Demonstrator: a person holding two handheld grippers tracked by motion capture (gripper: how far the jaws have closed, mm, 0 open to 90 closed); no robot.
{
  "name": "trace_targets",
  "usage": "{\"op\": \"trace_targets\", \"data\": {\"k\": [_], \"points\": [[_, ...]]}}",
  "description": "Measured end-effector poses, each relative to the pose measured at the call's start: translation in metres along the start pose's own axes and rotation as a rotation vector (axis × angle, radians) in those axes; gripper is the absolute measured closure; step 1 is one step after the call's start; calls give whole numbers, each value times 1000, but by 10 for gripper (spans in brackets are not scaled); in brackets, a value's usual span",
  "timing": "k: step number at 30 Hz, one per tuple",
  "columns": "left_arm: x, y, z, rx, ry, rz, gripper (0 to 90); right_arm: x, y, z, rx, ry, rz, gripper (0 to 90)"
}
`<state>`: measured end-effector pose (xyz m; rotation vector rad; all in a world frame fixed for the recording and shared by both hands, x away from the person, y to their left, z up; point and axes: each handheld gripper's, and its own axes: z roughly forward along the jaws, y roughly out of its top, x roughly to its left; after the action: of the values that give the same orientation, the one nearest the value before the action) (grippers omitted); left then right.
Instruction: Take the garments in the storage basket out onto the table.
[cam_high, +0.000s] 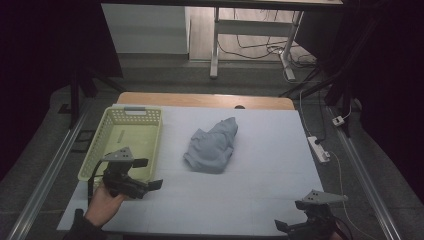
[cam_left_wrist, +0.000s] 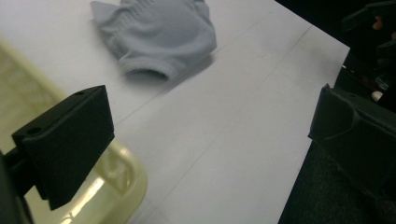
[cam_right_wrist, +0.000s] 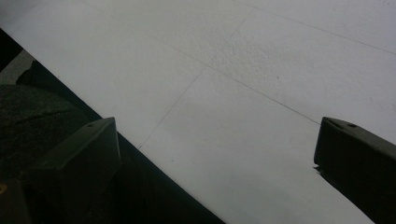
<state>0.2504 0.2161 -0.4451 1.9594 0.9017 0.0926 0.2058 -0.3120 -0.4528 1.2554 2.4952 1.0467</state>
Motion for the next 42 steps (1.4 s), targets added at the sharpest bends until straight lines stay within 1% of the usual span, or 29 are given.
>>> {"op": "trace_targets", "data": {"k": [4,10,12,18,23,29,34,42], "points": [[2,-12,-12,-17,19,-20,0,0,0,0,-2,-6,7,0],[5,-27,-27,-28,42,-46,0,0,0,0,-2,-4,7,0],[6,-31,-31,-31,55,-49,0,0,0,0,-3,-2,8,0],[9,-45,-45,-37,74,-66,0,0,0,0,-3,-1,8,0],[10,-57,-56,-44,96,-87,0,0,0,0,-1,-3,7,0],[10,-68,-68,-64,116,-108,0,0,0,0,-1,-5,9,0],[10,-76,-77,-80,135,-119,0,0,0,0,-1,-5,9,0],[10,-89,-85,-76,160,-137,0,0,0,0,-2,-6,11,0]]}}
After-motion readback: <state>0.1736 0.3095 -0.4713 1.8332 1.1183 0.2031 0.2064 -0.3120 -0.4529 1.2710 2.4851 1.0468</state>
